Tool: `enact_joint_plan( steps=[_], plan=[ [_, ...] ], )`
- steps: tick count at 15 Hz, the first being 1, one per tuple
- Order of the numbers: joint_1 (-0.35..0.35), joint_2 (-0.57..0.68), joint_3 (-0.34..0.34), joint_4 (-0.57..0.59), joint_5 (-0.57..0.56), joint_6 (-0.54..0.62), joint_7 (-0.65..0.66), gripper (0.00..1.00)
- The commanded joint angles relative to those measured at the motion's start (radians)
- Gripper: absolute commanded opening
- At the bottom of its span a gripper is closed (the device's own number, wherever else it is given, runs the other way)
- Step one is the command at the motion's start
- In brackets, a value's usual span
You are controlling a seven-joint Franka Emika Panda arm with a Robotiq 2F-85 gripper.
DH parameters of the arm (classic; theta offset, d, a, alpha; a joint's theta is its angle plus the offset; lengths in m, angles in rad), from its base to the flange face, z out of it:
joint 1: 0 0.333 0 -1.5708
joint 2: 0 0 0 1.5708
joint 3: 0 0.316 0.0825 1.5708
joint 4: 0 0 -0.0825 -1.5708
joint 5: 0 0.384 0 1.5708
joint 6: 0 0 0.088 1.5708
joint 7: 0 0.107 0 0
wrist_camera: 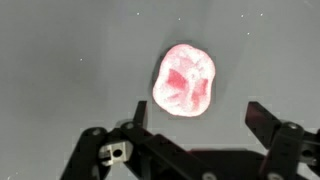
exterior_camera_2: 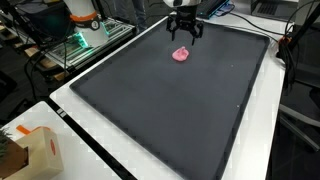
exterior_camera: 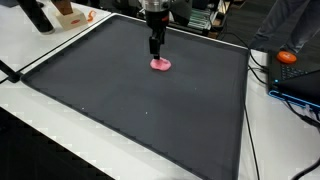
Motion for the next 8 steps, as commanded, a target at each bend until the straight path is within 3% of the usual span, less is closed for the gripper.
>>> enact_joint_plan(
  steps=[1,8],
  plan=[
    [-0.046,-0.048,0.025,0.013,-0.014,-0.093,-0.194,1.0],
    [-0.071,-0.082,0.037,0.093,-0.018,-0.261,-0.583,1.0]
  ],
)
